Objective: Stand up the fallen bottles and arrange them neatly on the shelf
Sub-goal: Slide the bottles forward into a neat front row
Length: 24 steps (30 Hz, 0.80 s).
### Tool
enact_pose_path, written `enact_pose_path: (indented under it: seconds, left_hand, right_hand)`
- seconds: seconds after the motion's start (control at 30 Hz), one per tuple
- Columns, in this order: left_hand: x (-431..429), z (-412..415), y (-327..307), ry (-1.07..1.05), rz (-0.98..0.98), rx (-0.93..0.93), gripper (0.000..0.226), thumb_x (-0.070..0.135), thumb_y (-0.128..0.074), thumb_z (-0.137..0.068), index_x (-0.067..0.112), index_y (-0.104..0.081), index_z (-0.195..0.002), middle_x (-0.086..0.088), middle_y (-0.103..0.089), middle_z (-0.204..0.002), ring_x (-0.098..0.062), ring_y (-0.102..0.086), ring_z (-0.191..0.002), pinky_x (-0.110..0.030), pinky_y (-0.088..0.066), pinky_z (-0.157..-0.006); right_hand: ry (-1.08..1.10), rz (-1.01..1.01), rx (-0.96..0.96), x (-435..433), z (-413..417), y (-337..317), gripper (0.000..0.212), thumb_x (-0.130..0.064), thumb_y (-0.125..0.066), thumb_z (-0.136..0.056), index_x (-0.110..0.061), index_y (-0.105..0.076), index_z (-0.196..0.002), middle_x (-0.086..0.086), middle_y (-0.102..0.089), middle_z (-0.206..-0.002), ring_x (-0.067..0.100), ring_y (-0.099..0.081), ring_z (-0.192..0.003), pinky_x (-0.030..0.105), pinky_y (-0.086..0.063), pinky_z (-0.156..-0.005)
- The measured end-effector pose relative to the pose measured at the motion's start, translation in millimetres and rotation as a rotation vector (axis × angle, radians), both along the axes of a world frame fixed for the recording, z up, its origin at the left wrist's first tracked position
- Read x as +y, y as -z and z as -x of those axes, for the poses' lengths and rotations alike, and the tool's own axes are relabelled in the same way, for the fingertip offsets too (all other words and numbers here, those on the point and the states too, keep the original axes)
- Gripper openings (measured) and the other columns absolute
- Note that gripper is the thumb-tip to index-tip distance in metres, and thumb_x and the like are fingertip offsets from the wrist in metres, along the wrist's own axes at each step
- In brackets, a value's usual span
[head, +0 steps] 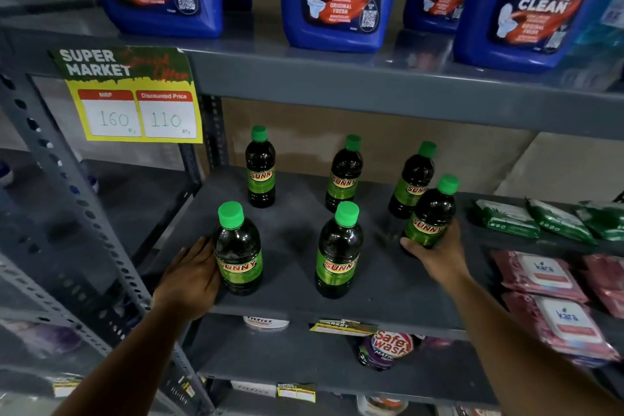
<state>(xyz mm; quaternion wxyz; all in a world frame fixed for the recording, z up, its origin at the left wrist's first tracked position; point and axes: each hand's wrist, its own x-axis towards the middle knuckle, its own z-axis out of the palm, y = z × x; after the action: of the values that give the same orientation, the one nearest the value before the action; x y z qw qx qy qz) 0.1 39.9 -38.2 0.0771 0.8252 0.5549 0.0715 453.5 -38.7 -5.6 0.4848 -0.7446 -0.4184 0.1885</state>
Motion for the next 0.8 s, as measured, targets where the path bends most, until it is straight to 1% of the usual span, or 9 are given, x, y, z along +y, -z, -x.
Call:
enact_pose_path:
  seconds: [0.07, 0.13, 0.23, 0.3, 0.37, 0.47, 0.6, 0.67, 0.8]
  left_hand:
    - [0, -1, 0, -0.007, 0.009, 0.004, 0.063, 0.043, -0.015, -0.089, 0.024, -0.02, -0.149, 0.001, -0.024, -0.159, -0.017, -0.017, -0.147, -0.044, -0.015, -0.121]
    - [0, 0, -1, -0.012, 0.015, 0.011, 0.063, 0.043, -0.016, -0.089, 0.024, -0.023, -0.148, 0.001, -0.026, -0.159, -0.017, -0.018, -0.146, -0.043, -0.014, -0.121]
    - [-1, 0, -1, -0.014, 0.019, 0.033, 0.063, 0.042, -0.016, -0.088, 0.023, -0.027, -0.147, 0.0, -0.029, -0.158, -0.018, -0.019, -0.146, -0.043, -0.014, -0.121]
    - [-1, -1, -2, -0.014, 0.015, 0.039, 0.063, 0.041, -0.016, -0.087, 0.022, -0.029, -0.146, -0.001, -0.031, -0.156, -0.019, -0.022, -0.145, -0.044, -0.015, -0.12]
    - [-1, -1, -3, -0.016, 0.01, 0.034, 0.061, 0.041, -0.017, -0.088, 0.023, -0.031, -0.144, -0.001, -0.034, -0.155, -0.019, -0.025, -0.144, -0.044, -0.017, -0.12]
    - [-1, -1, -3, -0.017, 0.016, 0.043, 0.06, 0.041, -0.017, -0.088, 0.023, -0.032, -0.144, -0.001, -0.035, -0.154, -0.019, -0.027, -0.143, -0.045, -0.017, -0.12]
    - [-3, -2, -4, -0.021, 0.004, 0.054, 0.061, 0.04, -0.018, -0.087, 0.021, -0.035, -0.143, -0.004, -0.037, -0.153, -0.022, -0.028, -0.143, -0.045, -0.017, -0.119]
    - [-3, -2, -5, -0.017, 0.005, 0.064, 0.061, 0.04, -0.018, -0.087, 0.02, -0.035, -0.143, -0.004, -0.038, -0.153, -0.023, -0.028, -0.142, -0.045, -0.017, -0.119]
    - [-3, -2, -6, -0.014, 0.007, 0.061, 0.06, 0.038, -0.02, -0.087, 0.02, -0.037, -0.141, -0.005, -0.041, -0.15, -0.023, -0.031, -0.14, -0.046, -0.019, -0.119]
  right_hand:
    - [0.021, 0.03, 0.024, 9, -6, 3, 0.078, -0.023, -0.09, -0.06, -0.015, -0.052, -0.127, 0.003, -0.065, -0.12, 0.02, -0.063, -0.107, 0.042, -0.052, -0.093]
    - [0.044, 0.051, 0.027, 12, -6, 7, 0.06, -0.024, -0.088, -0.059, -0.022, -0.061, -0.113, 0.002, -0.071, -0.106, 0.02, -0.067, -0.097, 0.046, -0.055, -0.089]
    - [0.054, 0.066, 0.006, 7, -2, 12, 0.041, -0.024, -0.08, -0.055, -0.025, -0.065, -0.093, -0.006, -0.073, -0.08, 0.012, -0.07, -0.077, 0.039, -0.058, -0.072]
    - [0.033, 0.073, -0.016, -3, 1, 13, 0.036, -0.025, -0.077, -0.054, -0.025, -0.064, -0.087, -0.011, -0.072, -0.072, 0.003, -0.068, -0.066, 0.027, -0.051, -0.061]
    - [0.031, 0.066, -0.025, -15, 6, 13, 0.034, -0.024, -0.079, -0.055, -0.025, -0.063, -0.086, -0.018, -0.071, -0.071, -0.003, -0.066, -0.064, 0.021, -0.045, -0.057]
    - [0.061, 0.07, -0.019, -36, 13, 14, 0.04, -0.024, -0.081, -0.055, -0.027, -0.059, -0.088, -0.013, -0.07, -0.071, -0.003, -0.065, -0.068, 0.018, -0.043, -0.055]
    - [0.059, 0.139, -0.012, -56, 17, 14, 0.053, -0.027, -0.082, -0.057, -0.022, -0.056, -0.103, -0.01, -0.068, -0.088, 0.001, -0.062, -0.078, 0.016, -0.041, -0.058]
    - [0.06, 0.161, -0.024, -65, 18, 15, 0.056, -0.027, -0.082, -0.058, -0.02, -0.055, -0.106, -0.009, -0.067, -0.089, 0.002, -0.061, -0.08, 0.016, -0.041, -0.059]
    - [0.049, 0.185, -0.056, -78, 21, 17, 0.055, -0.028, -0.081, -0.057, -0.017, -0.057, -0.105, -0.003, -0.069, -0.09, 0.012, -0.065, -0.082, 0.023, -0.045, -0.065]
